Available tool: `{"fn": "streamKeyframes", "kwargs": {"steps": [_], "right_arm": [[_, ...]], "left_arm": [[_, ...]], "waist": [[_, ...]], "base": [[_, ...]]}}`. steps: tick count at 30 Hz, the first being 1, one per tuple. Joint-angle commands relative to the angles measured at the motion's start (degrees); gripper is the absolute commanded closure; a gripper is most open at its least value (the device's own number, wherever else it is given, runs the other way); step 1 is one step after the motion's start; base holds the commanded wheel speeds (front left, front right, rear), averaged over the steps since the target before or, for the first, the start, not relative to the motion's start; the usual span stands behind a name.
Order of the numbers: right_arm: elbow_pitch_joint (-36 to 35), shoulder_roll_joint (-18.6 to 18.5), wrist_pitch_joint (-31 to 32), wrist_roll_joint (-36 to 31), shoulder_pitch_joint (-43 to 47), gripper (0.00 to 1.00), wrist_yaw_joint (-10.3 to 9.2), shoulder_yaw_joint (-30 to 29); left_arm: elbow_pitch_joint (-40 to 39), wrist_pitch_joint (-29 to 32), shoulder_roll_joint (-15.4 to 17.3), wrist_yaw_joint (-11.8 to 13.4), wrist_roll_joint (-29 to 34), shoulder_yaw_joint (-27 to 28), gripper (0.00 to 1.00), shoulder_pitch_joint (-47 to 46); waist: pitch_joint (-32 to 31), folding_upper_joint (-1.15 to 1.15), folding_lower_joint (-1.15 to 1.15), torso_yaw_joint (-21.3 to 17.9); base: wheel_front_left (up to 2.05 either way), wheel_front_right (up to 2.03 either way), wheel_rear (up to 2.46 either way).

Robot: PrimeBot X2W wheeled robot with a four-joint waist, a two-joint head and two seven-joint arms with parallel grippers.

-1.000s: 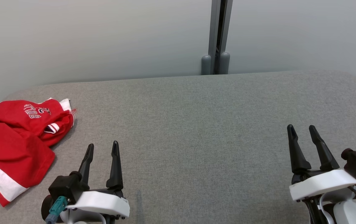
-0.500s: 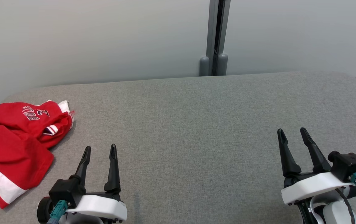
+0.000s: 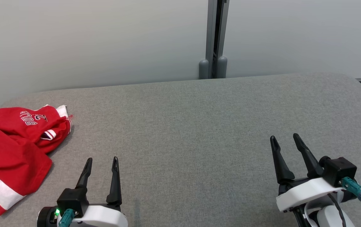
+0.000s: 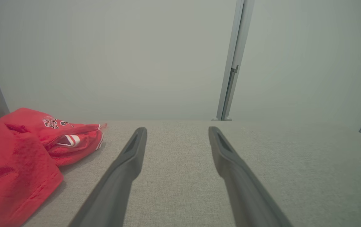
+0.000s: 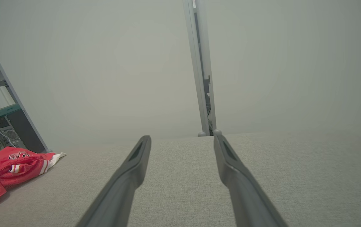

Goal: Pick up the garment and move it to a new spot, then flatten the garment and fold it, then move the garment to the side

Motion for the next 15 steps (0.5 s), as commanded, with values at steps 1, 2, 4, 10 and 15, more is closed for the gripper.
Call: {"fn": "streamKeyframes", "kwargs": {"steps": [1,2,4,10,15], "right_arm": [[0.22,-0.19,-0.73,-1.09,-0.89,0.00,0.11,0.35],[0.48,-0.20,-0.76,-1.31,-1.03,0.00,0.11,0.61],[0.99,-0.19,-1.16,-1.62,-1.16,0.00,0.11,0.97],[2.35,-0.17,-1.92,-2.63,-1.92,0.00,0.12,1.73],[3.26,-0.16,-2.13,-2.41,-2.17,0.00,0.11,2.01]], "left_arm": [[0.11,-0.39,0.27,-0.36,0.92,0.22,0.00,0.08],[0.38,-0.45,0.28,-0.39,1.17,0.19,0.00,0.13],[0.69,-0.52,0.29,-0.52,1.89,0.20,0.00,0.11],[2.11,-0.74,0.32,-0.20,4.23,0.03,0.00,0.12],[2.80,-0.77,0.31,-0.53,4.23,0.04,0.00,-0.07]], "waist": [[-0.05,0.00,0.00,-0.05],[-0.09,0.00,0.00,-0.09],[-0.14,0.00,0.00,-0.16],[-0.07,0.00,0.00,-0.32],[0.04,0.00,0.00,-0.33]], "base": [[0.00,0.00,0.00],[0.00,0.00,0.00],[0.00,0.00,0.00],[0.00,0.00,0.00],[0.00,0.00,0.00]]}}
